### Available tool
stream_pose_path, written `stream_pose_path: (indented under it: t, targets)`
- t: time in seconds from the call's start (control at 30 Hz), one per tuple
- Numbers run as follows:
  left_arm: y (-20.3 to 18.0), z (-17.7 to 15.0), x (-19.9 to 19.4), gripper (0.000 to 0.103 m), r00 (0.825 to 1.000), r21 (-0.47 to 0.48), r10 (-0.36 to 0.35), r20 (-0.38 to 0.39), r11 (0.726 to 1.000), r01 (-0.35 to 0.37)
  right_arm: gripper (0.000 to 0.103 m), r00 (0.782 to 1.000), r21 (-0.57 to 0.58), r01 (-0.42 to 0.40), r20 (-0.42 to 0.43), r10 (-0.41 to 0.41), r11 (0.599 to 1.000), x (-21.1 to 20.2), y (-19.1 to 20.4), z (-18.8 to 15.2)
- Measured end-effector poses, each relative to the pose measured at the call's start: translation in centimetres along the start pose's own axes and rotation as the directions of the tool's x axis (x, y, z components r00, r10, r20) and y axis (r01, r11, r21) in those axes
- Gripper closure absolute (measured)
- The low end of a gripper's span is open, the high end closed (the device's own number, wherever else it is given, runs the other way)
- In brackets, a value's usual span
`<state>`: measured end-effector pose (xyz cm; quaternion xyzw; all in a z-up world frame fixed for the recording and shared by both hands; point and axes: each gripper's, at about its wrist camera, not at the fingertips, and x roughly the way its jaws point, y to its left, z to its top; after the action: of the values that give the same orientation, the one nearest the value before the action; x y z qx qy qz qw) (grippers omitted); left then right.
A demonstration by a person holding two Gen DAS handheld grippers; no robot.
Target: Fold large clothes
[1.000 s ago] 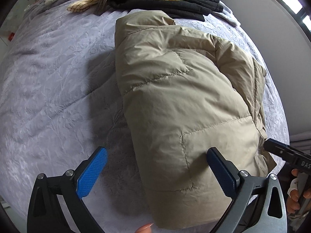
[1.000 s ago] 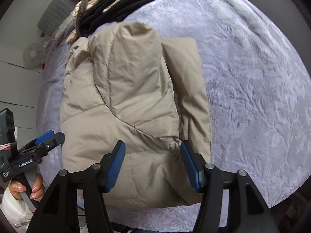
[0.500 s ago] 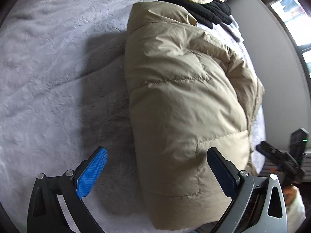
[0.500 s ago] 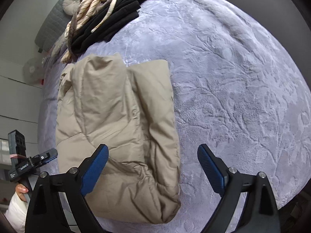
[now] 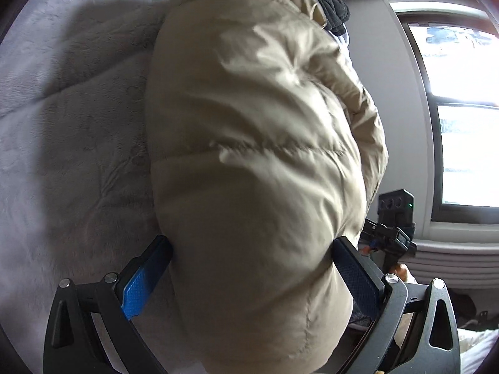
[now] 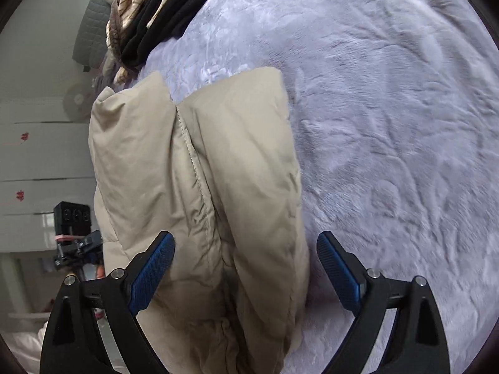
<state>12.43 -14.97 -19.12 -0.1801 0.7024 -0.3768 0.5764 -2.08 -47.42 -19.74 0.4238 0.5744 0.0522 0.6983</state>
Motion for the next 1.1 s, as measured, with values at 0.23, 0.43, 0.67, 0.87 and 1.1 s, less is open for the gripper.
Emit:
stream_pose_path:
  t: [0.23,0.43,0.67,0.87,1.1]
  targets:
    - [1.5,1.1,1.3,0.000,0.998,0.006,-0.054,-0.022,0.998,0.055,0.009,0.989,-0.013,-0.129,-0.076,0.127,0.992,2.9,-0.4,1.9]
    - [1.9,2.1,3.2,0.000,0.996,-0.026,-0.087,-0.014,0.996,0.087,0.000,0.971,0.015,-0.221,-0.094,0.221,0.975,5.1,-0.1,3.2]
    - [1.5,2.5,4.7,0.000,0.998,-0.064,-0.064,-0.008,0.996,0.063,0.000,0.976,0.057,-0.199,-0.080,0.203,0.978,6.2,0.4,3.3]
    - [-1.2,1.7,3.7,0.015,0.998,-0.024,-0.010,0.062,1.000,0.012,0.035,0.976,0.097,-0.208,-0.043,0.213,0.973,4.8,0.2,2.9]
    - [-4.8,1.0,2.1,0.022,0.994,0.057,-0.028,0.109,0.998,0.022,0.056,0.965,0.069,-0.260,0.012,0.260,0.963,2.4,2.3,1.2]
